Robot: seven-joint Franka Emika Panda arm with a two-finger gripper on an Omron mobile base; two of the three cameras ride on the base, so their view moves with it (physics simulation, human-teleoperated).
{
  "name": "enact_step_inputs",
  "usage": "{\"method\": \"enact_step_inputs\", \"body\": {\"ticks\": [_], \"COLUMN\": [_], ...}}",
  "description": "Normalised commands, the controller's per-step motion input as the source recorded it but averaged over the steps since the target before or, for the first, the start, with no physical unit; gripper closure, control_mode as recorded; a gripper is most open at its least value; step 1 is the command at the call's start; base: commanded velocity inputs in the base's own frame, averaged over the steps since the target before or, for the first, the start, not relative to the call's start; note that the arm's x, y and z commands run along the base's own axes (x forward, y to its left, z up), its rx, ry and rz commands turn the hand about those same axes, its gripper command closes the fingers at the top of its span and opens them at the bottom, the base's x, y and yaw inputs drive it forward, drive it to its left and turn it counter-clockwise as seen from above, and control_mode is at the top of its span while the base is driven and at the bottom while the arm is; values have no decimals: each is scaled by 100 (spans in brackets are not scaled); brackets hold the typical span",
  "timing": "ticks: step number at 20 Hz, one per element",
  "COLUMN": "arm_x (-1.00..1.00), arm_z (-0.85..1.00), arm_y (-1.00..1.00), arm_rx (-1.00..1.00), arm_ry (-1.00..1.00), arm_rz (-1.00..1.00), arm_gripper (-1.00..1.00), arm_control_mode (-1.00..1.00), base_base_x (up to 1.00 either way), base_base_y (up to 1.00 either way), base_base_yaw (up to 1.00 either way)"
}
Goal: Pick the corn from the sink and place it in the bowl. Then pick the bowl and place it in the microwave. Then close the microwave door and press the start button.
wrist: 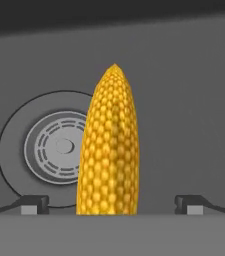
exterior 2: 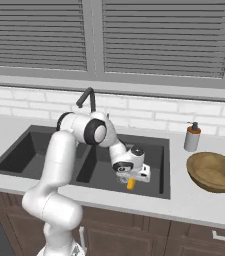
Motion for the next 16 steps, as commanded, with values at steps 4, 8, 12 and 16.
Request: {"method": "enact_step_inputs", "body": {"ticks": [4, 8, 12, 16], "arm_x": [0, 8, 3, 0], "arm_z": [-33, -36, -15, 10], "arm_y": [26, 19, 2, 0], "arm_rx": [0, 0, 0, 0], "arm_ry": [0, 0, 0, 0], "arm_rz": [0, -2, 0, -2], "arm_gripper": [-100, 100, 100, 100], "arm_control_mode": [-100, -100, -100, -100], "base_base_x": [0, 0, 0, 0], "base_base_y": [0, 0, 0, 0], "base_base_yaw": [0, 0, 0, 0]}}
